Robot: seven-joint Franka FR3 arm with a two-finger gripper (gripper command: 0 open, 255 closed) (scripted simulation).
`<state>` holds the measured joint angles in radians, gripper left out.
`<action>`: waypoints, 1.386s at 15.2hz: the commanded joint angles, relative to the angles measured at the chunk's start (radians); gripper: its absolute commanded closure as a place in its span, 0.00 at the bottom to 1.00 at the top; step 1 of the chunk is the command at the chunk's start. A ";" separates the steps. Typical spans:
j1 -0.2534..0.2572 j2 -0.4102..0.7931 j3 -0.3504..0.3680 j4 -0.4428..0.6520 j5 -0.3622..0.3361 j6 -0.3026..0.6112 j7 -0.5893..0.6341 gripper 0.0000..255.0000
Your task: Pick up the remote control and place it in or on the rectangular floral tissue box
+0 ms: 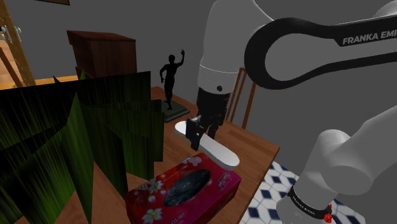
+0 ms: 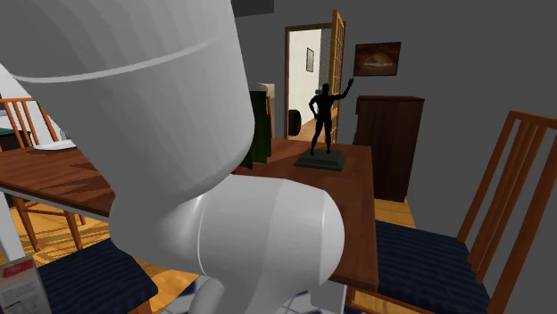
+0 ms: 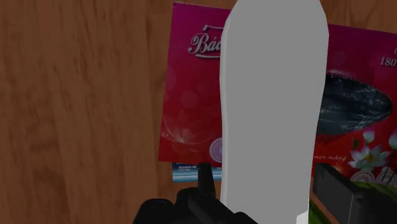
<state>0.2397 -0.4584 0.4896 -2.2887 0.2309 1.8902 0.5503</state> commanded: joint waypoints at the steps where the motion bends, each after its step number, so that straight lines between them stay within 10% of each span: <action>1: 0.012 0.021 0.042 0.023 0.007 0.005 0.054 1.00; 21: 0.021 0.154 0.177 -0.045 -0.008 0.213 0.180 1.00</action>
<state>0.2615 -0.3067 0.6659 -2.3325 0.2238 2.0987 0.7298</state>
